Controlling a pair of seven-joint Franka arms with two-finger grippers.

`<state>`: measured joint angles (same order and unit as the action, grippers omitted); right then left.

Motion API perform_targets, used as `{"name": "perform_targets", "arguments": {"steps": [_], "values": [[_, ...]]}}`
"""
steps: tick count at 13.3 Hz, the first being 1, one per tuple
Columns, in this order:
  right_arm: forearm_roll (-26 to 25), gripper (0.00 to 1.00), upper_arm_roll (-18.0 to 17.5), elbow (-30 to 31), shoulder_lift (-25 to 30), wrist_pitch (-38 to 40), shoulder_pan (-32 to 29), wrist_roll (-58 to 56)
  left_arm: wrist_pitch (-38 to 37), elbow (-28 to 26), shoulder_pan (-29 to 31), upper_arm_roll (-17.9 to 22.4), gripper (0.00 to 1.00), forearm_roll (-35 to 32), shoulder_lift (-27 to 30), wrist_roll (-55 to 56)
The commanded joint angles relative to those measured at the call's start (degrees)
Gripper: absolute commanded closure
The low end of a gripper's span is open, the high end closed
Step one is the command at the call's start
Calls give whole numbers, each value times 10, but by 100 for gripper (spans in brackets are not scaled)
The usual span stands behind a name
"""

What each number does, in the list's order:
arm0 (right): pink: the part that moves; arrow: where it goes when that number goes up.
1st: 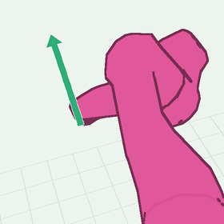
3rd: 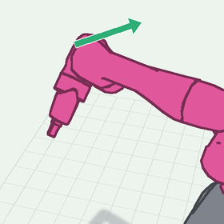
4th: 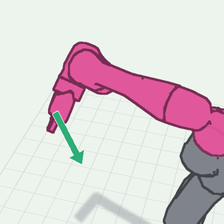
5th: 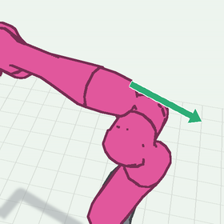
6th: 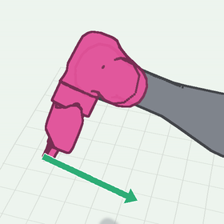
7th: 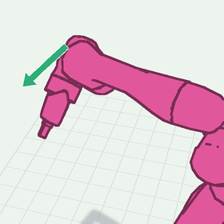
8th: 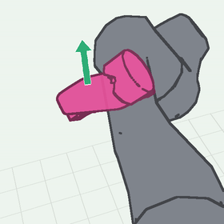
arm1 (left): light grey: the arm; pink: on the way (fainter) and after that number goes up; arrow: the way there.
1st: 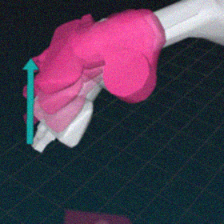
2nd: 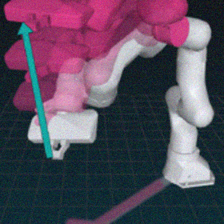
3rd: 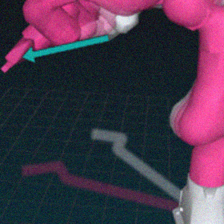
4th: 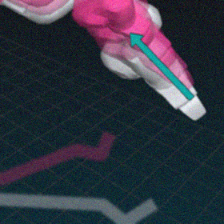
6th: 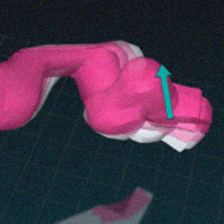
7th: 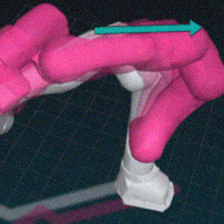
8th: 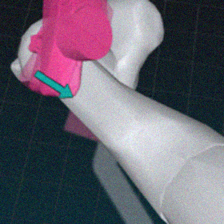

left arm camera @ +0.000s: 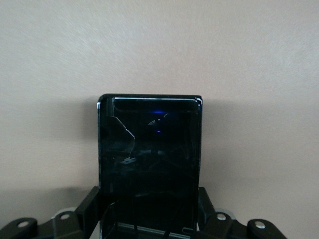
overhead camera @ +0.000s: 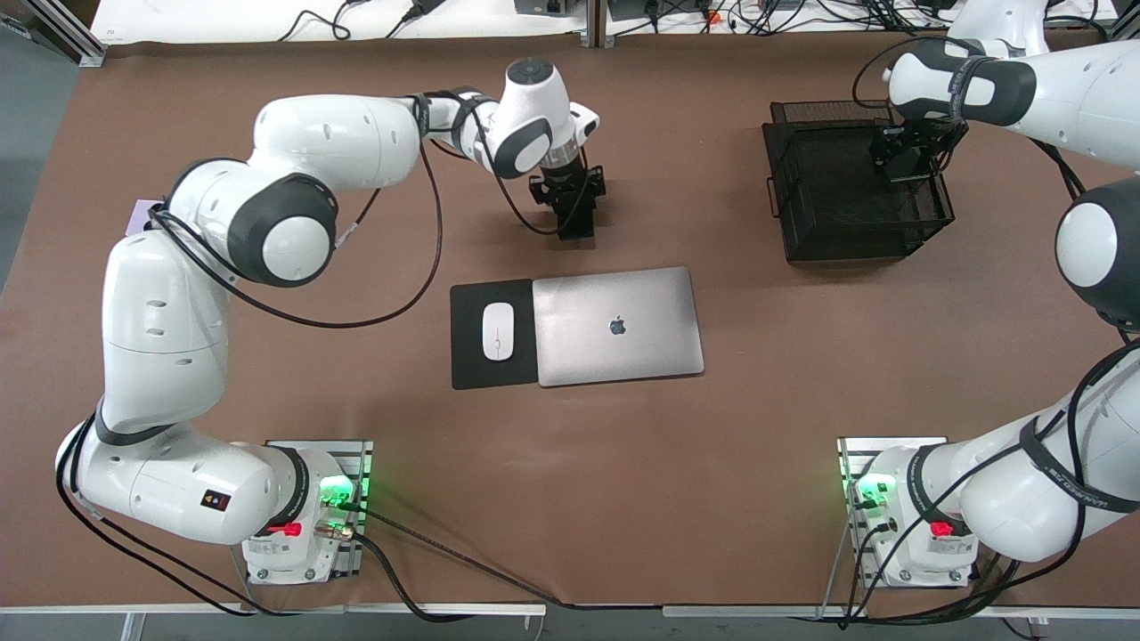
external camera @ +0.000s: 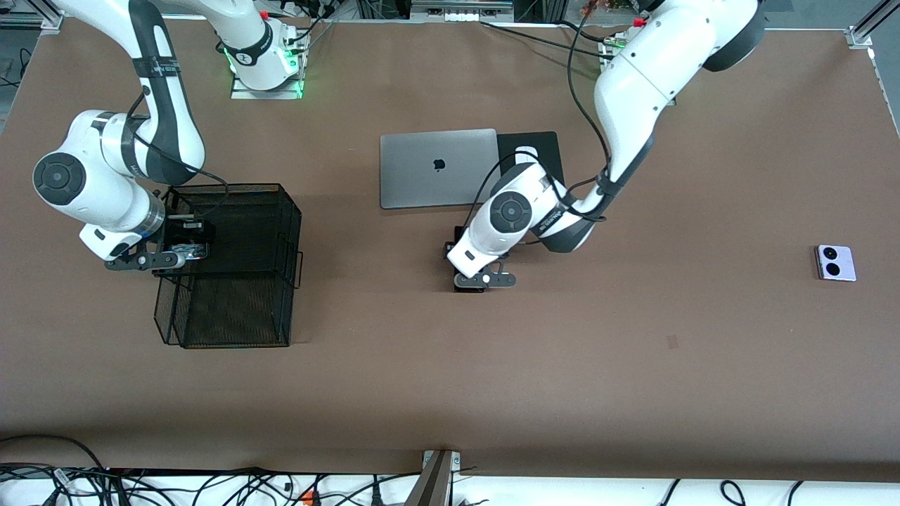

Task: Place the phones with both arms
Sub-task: 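Set the tall black folding phone beside the laptop with the left gripper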

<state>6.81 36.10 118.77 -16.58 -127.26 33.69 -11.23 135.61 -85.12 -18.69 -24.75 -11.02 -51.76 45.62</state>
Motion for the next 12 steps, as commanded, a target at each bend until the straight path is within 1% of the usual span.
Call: {"name": "perform_targets", "arguments": {"steps": [1, 2, 5, 7, 9, 10, 12], "values": [[13, 0, -1, -31, 1, 38, -7, -13, 4, 17, -21, 24, 57, -2, -3, 12], [12, 0, -1, -48, 1, 58, -7, -12, 4, 16, -21, 25, 1, -2, -3, 12], [12, 0, 0, -101, 4, 121, -8, -10, -4, 14, -14, 24, 0, -2, 15, 13], [11, 0, 0, -156, 7, 189, -9, -5, -49, 15, -11, 23, 0, -1, 43, 13], [10, 0, -1, -227, 5, 262, -9, 14, -134, 16, 11, 23, 0, -1, 92, 11], [10, 0, -2, -251, 4, 279, -6, 25, -183, 16, 25, 23, 0, -2, 117, 4], [12, 0, -12, -268, 1, 284, -2, 59, -285, 19, 64, 23, 0, -3, 150, -12]]}}
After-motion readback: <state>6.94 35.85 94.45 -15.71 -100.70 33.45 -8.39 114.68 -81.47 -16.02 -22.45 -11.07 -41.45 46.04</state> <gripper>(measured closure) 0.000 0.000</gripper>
